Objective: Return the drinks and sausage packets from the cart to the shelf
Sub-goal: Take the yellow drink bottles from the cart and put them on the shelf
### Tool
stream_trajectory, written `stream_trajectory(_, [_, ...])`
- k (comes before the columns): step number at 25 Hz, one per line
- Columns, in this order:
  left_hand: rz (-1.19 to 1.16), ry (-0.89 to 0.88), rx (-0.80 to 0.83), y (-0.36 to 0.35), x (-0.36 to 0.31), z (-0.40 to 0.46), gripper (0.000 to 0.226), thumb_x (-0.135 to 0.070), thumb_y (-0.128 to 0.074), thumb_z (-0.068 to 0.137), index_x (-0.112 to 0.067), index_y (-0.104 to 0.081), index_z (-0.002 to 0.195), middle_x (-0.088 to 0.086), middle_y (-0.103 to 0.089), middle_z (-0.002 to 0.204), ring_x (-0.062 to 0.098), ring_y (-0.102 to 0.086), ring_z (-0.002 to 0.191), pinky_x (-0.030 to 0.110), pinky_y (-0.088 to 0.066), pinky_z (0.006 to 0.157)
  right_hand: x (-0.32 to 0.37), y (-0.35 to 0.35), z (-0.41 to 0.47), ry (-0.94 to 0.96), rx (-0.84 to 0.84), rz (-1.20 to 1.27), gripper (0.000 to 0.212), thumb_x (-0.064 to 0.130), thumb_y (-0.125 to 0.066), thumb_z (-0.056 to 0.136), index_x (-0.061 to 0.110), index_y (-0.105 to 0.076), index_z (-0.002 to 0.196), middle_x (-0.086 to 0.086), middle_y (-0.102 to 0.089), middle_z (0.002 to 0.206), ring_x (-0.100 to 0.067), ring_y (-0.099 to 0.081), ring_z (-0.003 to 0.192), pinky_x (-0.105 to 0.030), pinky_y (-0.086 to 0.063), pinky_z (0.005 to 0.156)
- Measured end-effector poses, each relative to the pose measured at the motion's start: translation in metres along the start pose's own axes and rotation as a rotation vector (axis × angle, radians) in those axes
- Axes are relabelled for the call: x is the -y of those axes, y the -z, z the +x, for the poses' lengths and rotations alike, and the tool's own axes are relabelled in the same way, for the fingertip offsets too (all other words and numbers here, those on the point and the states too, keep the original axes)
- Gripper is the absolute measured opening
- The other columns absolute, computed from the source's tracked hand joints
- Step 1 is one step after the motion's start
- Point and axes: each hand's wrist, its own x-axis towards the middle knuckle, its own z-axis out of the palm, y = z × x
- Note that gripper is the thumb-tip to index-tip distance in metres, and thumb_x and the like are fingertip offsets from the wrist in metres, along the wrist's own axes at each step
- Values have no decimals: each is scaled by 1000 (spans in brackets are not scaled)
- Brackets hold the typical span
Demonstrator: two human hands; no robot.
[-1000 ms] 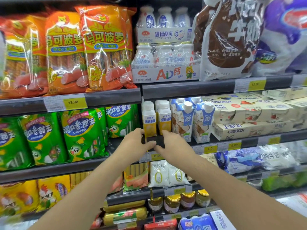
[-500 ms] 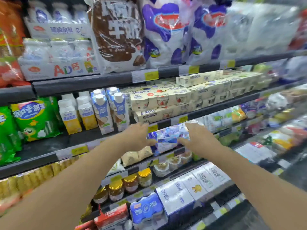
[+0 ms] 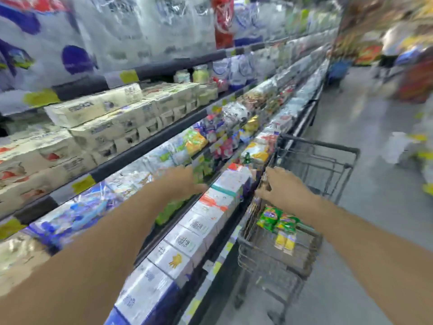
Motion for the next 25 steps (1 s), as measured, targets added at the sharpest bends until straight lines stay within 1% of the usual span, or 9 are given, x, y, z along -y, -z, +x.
stream_trajectory(1, [9, -39, 18, -3, -17, 18, 81, -61, -46, 91, -3, -32, 146, 23, -45, 143, 32, -51, 117, 45, -44, 102, -19, -2, 6, -39, -2, 4, 68, 59, -57, 87, 10, -44, 133, -15, -53, 129, -35, -52, 121, -47, -48, 96])
stream_trajectory(5, [30, -214, 88, -24, -82, 111, 92, -64, -47, 89, -6, -16, 154, 20, -30, 154, 38, -37, 137, 47, -36, 109, -86, -13, 39, -221, 41, 10, 82, 57, -50, 93, 7, -25, 153, -17, -35, 154, -34, -38, 139, -45, -39, 111])
stream_trajectory(7, [22, -304, 128, -36, -112, 164, 87, -63, -48, 88, -5, -28, 150, 19, -34, 153, 37, -38, 135, 48, -37, 108, -115, -22, 65, -305, 42, 9, 77, 54, -51, 93, 8, -28, 151, -16, -40, 149, -34, -43, 134, -44, -42, 106])
stream_trajectory(10, [3, -409, 174, -56, -148, 233, 75, -65, -50, 85, -5, -45, 130, 20, -47, 137, 38, -47, 123, 48, -43, 99, -145, -34, 102, -401, 43, 32, 69, 51, -53, 93, 9, -37, 145, -15, -47, 142, -34, -46, 130, -45, -43, 104])
stream_trajectory(13, [3, -455, 245, -87, -178, 294, 75, -62, -53, 86, -5, -41, 135, 21, -45, 138, 40, -44, 126, 49, -41, 101, -172, -57, 135, -492, 59, 70, 65, 48, -54, 93, 9, -40, 142, -15, -49, 141, -32, -48, 129, -46, -43, 106])
stream_trajectory(18, [-6, -488, 399, -160, -222, 363, 87, -61, -49, 89, -2, -26, 149, 20, -36, 149, 36, -39, 135, 45, -38, 108, -218, -118, 169, -639, 128, 162, 48, 40, -53, 96, 7, -49, 131, -12, -54, 127, -28, -54, 113, -40, -47, 93])
stream_trajectory(21, [-42, -470, 498, -223, -237, 388, 76, -55, -49, 93, 0, -33, 143, 19, -46, 140, 33, -51, 120, 40, -44, 95, -247, -173, 188, -719, 164, 320, 39, 37, -56, 95, 7, -55, 120, -13, -60, 118, -27, -61, 100, -39, -52, 87])
stream_trajectory(23, [-90, -419, 580, -276, -245, 402, 54, -49, -50, 95, -5, -44, 126, 16, -55, 119, 27, -52, 97, 33, -44, 74, -271, -223, 205, -794, 218, 420, 40, 35, -56, 95, 3, -57, 119, -17, -65, 113, -30, -64, 99, -42, -54, 87])
stream_trajectory(25, [-129, -325, 649, -335, -251, 413, 39, -48, -51, 95, -11, -44, 109, 10, -51, 103, 23, -48, 87, 29, -37, 66, -293, -278, 219, -865, 302, 503, 40, 36, -58, 95, -1, -62, 111, -19, -67, 103, -33, -65, 95, -38, -54, 81])
